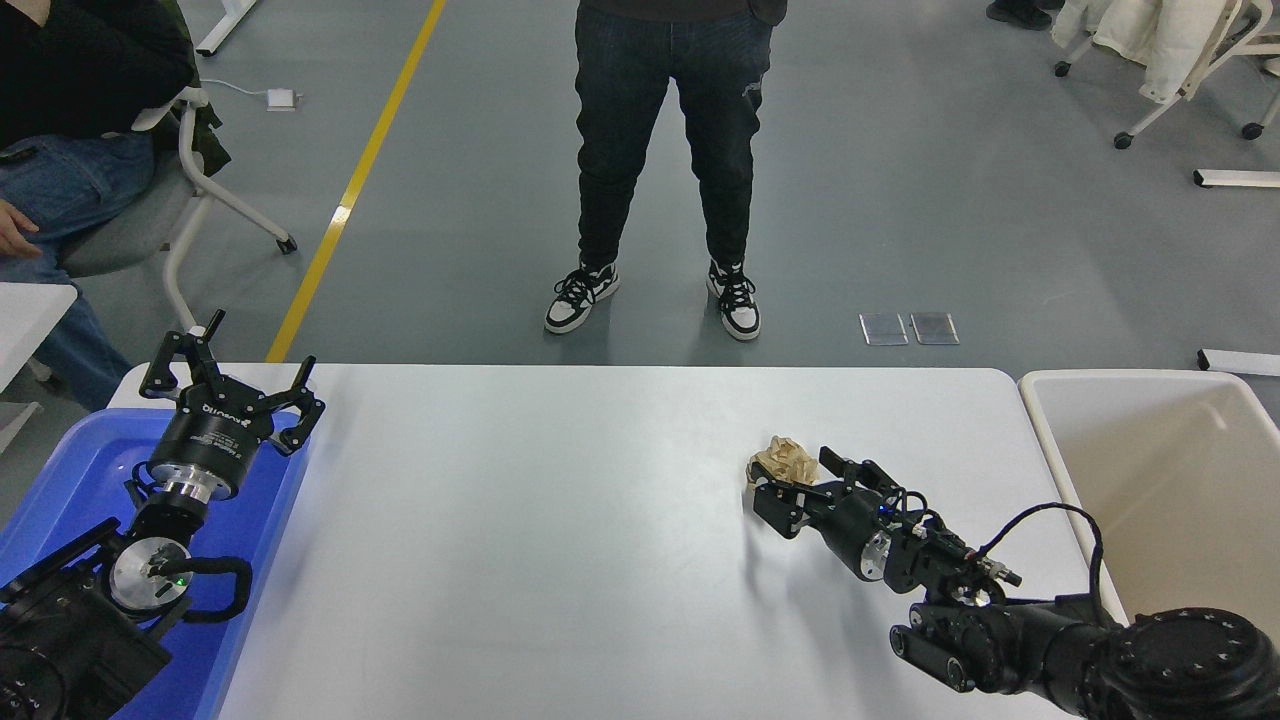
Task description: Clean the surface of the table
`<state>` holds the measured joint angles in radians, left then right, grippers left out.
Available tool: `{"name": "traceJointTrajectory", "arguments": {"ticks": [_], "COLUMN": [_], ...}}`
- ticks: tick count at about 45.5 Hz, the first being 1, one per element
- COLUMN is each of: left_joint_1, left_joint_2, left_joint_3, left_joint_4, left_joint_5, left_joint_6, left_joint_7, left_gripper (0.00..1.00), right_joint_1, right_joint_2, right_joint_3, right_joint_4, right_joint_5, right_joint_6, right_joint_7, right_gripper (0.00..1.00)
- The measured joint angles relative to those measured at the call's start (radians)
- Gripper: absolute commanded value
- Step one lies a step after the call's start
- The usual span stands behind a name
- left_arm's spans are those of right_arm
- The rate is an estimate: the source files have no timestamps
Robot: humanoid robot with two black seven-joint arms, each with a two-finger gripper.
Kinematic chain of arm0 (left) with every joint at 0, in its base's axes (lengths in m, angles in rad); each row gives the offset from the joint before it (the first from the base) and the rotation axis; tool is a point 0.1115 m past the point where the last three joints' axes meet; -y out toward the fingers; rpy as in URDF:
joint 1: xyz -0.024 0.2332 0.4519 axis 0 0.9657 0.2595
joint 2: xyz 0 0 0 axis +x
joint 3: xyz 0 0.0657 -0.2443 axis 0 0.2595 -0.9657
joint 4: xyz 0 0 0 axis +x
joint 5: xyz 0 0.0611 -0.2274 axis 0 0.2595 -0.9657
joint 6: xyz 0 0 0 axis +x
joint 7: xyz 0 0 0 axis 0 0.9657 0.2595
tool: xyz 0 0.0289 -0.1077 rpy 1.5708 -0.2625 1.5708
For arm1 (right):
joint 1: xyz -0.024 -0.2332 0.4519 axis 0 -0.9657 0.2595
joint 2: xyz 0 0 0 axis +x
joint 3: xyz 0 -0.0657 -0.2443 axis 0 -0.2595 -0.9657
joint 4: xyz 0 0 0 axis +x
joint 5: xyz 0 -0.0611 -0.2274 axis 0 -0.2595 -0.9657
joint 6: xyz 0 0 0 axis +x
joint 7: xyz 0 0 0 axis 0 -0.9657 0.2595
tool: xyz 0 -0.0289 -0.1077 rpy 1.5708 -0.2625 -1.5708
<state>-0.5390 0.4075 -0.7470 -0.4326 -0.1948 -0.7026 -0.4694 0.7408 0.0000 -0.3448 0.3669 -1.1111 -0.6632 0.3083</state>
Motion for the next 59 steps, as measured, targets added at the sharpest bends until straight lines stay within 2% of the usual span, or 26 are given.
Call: {"name": "traceJointTrajectory", "arguments": {"ticks": [6,10,14,17,21,26,50,59], "left_joint_1": [0.0,0.0,0.0,0.0,0.0,0.0,0.0,0.0], "left_joint_2": [0.0,0.0,0.0,0.0,0.0,0.0,0.0,0.0], "left_joint_3": [0.0,0.0,0.0,0.0,0.0,0.0,0.0,0.0], "left_joint_4": [0.0,0.0,0.0,0.0,0.0,0.0,0.0,0.0], "left_joint_5": [0.0,0.0,0.0,0.0,0.0,0.0,0.0,0.0], "left_joint_6": [0.0,0.0,0.0,0.0,0.0,0.0,0.0,0.0], "left_joint_7": [0.0,0.0,0.0,0.0,0.0,0.0,0.0,0.0], "left_gripper": [1.0,1.0,1.0,1.0,1.0,1.0,1.0,1.0], "right_joint_1": [-0.001,-0.002,-0.002,-0.002,-0.003,-0.003,0.019,0.065], "right_joint_2": [0.0,0.0,0.0,0.0,0.0,0.0,0.0,-0.002], "right_joint_3": [0.001,0.001,0.002,0.002,0.002,0.002,0.006,0.015], "right_joint_4": [0.005,0.007,0.008,0.008,0.007,0.003,0.013,0.122], "right_joint_5": [0.006,0.009,0.017,0.029,0.042,0.055,0.139,0.189], "right_joint_6": [0.001,0.001,0.004,0.008,0.012,0.019,0.08,0.097], "right_joint_7": [-0.001,-0.001,-0.003,-0.003,-0.004,-0.005,0.031,0.049], "right_gripper": [0.82,0.59,0.45,0.3,0.2,0.01,0.0,0.0]}}
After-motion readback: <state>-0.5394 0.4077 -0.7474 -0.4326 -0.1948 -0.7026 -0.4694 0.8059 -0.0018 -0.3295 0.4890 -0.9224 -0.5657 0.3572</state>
